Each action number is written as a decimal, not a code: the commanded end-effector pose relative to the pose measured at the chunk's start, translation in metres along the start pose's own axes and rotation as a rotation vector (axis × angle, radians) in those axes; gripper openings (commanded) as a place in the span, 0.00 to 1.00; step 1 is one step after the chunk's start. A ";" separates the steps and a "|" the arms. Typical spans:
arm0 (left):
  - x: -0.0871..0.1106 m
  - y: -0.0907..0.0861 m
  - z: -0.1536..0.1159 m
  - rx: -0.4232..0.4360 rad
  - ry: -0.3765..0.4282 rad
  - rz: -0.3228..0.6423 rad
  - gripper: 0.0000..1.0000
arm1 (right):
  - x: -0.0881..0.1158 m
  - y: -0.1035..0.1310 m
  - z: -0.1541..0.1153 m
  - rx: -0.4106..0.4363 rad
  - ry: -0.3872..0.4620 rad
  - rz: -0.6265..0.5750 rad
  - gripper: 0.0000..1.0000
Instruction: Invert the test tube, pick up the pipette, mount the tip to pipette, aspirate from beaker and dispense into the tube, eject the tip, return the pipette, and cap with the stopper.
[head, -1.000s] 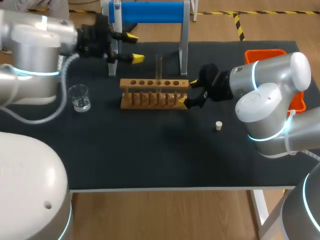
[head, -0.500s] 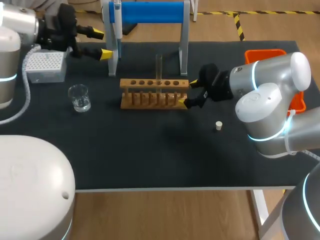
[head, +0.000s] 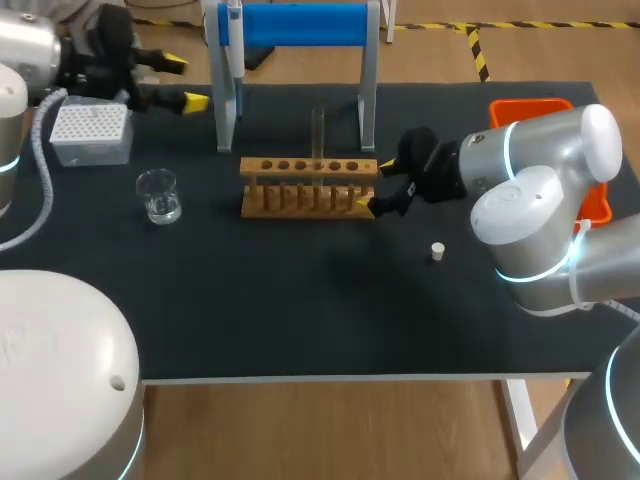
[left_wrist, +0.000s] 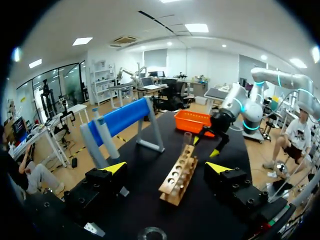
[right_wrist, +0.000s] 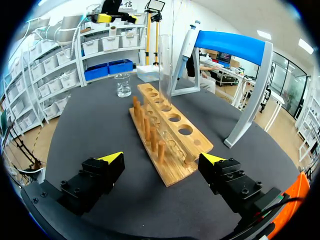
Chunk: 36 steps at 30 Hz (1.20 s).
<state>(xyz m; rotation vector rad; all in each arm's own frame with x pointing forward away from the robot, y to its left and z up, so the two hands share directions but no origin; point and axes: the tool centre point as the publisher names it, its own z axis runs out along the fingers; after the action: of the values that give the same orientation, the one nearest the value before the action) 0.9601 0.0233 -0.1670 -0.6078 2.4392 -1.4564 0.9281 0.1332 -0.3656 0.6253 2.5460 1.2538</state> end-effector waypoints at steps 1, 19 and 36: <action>-0.023 0.024 -0.043 -0.045 -0.109 -0.055 1.00 | -0.001 -0.001 -0.001 -0.001 0.002 0.000 1.00; -0.094 0.115 -0.111 -0.233 -0.434 -0.289 1.00 | -0.001 -0.001 -0.001 -0.001 0.002 0.000 1.00; -0.094 0.115 -0.111 -0.233 -0.434 -0.289 1.00 | -0.001 -0.001 -0.001 -0.001 0.002 0.000 1.00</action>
<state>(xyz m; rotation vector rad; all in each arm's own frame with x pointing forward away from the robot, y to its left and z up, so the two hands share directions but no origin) 0.9734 0.2011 -0.2172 -1.2274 2.2424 -0.9920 0.9282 0.1331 -0.3656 0.6255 2.5460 1.2537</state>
